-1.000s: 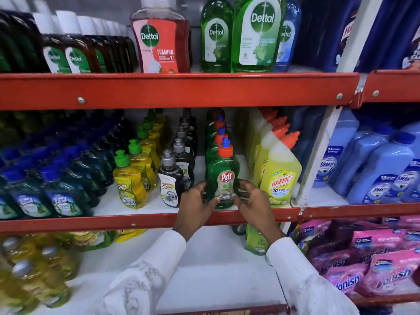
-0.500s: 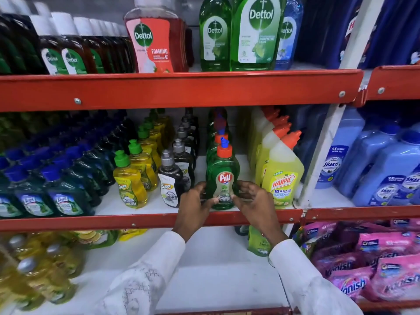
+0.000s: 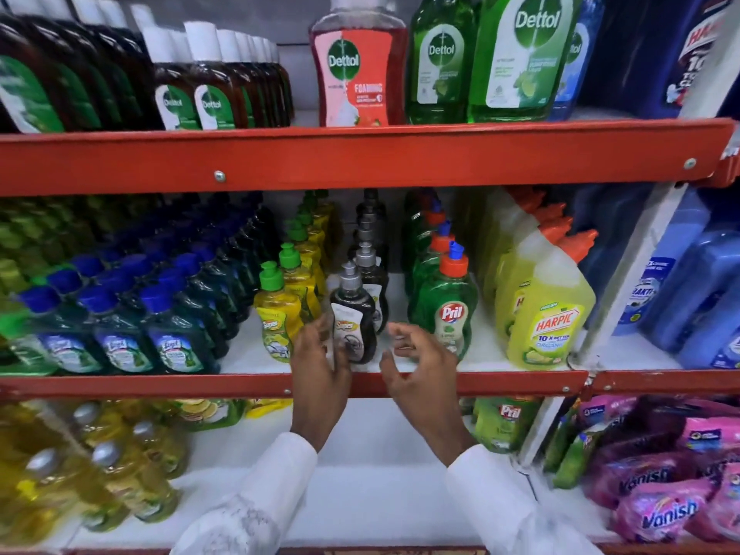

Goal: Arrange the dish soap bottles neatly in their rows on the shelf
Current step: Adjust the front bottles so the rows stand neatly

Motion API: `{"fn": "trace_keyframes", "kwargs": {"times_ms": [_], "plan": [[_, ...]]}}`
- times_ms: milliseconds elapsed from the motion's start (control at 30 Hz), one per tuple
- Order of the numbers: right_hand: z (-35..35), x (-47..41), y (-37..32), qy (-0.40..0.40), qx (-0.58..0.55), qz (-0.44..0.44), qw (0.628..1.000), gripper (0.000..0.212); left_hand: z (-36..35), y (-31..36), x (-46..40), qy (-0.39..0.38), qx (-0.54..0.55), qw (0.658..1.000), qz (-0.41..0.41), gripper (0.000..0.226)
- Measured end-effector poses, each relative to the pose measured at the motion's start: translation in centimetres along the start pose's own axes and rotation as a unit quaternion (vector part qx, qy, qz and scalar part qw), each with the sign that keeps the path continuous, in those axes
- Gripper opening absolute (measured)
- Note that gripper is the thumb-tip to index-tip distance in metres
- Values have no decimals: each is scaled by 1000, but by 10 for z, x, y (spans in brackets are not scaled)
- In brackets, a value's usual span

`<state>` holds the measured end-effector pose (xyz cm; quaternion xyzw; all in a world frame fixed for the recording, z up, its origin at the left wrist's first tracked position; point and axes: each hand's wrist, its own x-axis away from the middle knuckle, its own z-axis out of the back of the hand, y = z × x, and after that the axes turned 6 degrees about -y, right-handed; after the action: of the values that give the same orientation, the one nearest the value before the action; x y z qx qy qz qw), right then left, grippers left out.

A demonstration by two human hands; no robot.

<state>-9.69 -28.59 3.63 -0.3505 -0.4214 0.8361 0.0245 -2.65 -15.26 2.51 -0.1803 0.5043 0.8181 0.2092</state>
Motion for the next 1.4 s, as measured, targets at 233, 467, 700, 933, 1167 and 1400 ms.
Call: {"fn": "trace_keyframes", "kwargs": {"times_ms": [233,467,700,933,1167,1400], "plan": [[-26,-21,2,-85,25,-85,992,38,3,-5,-21,-118,-11,992,33,38],[-25,-21,9,-76,46,-88,992,37,4,-4,-19,-101,27,994,31,33],[-28,-19,8,-63,32,-99,993,40,4,-4,-18,-100,36,994,26,35],[-28,-18,6,-44,32,-98,994,40,5,-5,-18,-104,37,994,28,37],[-29,-1,-11,143,-5,-73,987,25,31,-5,-1,3,81,997,12,23],[-90,-8,-38,-42,-2,-35,998,30,86,-41,-18,93,42,994,34,32]]}}
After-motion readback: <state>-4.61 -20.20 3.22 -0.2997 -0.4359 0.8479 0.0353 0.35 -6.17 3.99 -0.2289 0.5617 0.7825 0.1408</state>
